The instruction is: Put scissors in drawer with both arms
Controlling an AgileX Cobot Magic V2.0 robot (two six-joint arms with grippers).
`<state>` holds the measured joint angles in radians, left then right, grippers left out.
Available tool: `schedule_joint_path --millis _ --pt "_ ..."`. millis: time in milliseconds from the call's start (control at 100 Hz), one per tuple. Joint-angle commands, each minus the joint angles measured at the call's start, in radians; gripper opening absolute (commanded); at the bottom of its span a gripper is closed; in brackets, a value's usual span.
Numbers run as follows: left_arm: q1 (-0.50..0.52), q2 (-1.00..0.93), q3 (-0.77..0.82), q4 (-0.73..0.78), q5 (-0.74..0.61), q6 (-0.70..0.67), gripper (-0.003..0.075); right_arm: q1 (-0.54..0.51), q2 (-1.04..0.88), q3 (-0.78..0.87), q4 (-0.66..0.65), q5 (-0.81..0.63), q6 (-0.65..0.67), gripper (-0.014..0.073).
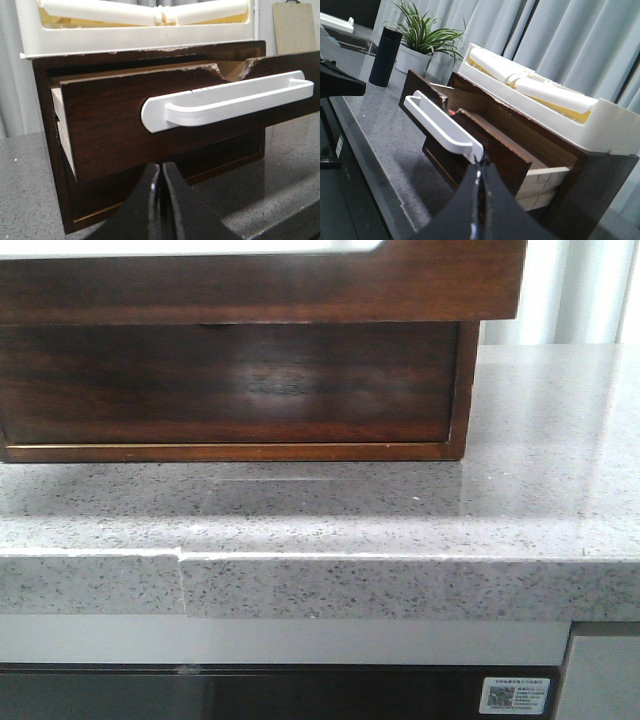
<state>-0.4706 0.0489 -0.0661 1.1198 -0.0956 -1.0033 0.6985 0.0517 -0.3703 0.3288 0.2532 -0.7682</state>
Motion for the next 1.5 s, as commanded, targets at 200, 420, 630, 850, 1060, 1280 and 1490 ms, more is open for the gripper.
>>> schedule_joint_path --millis 200,420,630,850,1060,1280,1490 --pt "-0.006 0.010 -0.005 -0.016 -0.067 -0.013 -0.0019 0.000 -0.062 0.117 0.104 -0.045 0.003 -0.0060" --pt "-0.006 0.010 -0.005 -0.016 -0.067 -0.013 -0.0019 0.000 -0.061 0.122 0.118 -0.042 0.003 -0.0061" --pt "-0.006 0.010 -0.005 -0.016 -0.067 -0.013 -0.0019 0.000 -0.061 0.124 0.118 -0.042 0.003 -0.0061" --pt "-0.006 0.010 0.014 -0.095 -0.050 -0.013 -0.0019 0.000 -0.061 0.130 0.118 -0.042 0.003 -0.0061" --pt "-0.006 0.010 0.021 -0.626 0.073 0.465 -0.0019 0.000 -0.061 0.130 0.118 -0.042 0.003 -0.0061" --pt "0.042 0.009 0.048 -1.072 0.088 1.049 -0.0019 0.000 -0.061 0.130 0.118 -0.042 0.003 -0.0061" --pt "0.198 -0.078 0.092 -1.103 0.120 1.064 -0.0019 0.000 -0.061 0.130 0.118 -0.042 0.003 -0.0061"
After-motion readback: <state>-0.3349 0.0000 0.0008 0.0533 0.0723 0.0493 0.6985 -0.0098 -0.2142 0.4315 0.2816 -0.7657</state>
